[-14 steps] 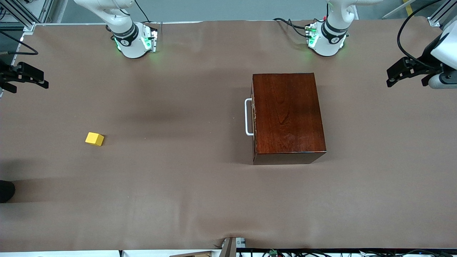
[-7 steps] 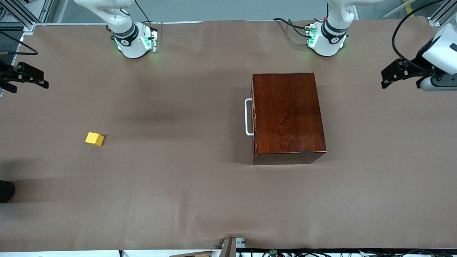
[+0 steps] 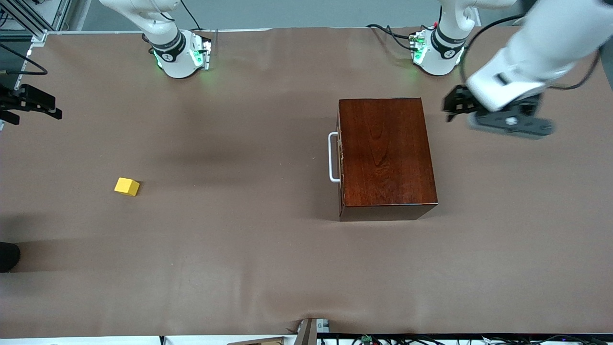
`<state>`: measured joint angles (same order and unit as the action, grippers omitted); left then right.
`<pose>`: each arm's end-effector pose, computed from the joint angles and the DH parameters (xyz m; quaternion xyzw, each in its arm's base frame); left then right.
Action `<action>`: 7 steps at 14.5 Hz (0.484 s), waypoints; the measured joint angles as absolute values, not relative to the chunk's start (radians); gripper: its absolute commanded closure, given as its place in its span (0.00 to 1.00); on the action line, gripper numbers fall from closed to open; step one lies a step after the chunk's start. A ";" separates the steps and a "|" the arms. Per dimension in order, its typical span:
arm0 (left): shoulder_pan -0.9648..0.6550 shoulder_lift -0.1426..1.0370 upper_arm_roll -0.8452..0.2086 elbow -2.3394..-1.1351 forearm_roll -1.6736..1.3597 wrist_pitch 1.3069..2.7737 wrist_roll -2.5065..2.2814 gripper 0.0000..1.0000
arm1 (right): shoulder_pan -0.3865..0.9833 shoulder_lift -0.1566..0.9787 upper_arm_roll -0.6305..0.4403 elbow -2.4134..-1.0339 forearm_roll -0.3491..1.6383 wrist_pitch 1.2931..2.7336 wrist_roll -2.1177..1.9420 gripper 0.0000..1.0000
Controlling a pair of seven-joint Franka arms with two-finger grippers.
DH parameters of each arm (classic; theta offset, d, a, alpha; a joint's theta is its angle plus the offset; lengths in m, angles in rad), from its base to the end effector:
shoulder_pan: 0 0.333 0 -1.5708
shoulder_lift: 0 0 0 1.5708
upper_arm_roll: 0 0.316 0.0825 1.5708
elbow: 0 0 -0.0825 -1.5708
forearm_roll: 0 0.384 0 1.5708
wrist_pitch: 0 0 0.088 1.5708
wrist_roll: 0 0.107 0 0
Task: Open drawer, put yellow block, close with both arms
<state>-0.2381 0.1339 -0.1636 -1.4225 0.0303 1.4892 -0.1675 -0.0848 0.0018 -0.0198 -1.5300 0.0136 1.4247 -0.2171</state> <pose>0.5442 -0.2199 0.6115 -0.9927 0.1157 0.0302 0.0133 0.5368 -0.0547 0.6305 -0.9969 -0.0568 0.0517 0.0152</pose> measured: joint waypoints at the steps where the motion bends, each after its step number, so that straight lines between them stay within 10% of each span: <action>1: -0.275 0.167 -0.164 -1.402 0.030 1.490 -0.221 0.00 | -0.085 0.002 -0.020 -1.530 0.014 1.425 -0.217 0.00; 7: -0.538 0.374 -0.149 -1.294 0.040 1.589 -0.580 0.00 | -0.085 0.010 -0.019 -1.530 0.013 1.425 -0.217 0.00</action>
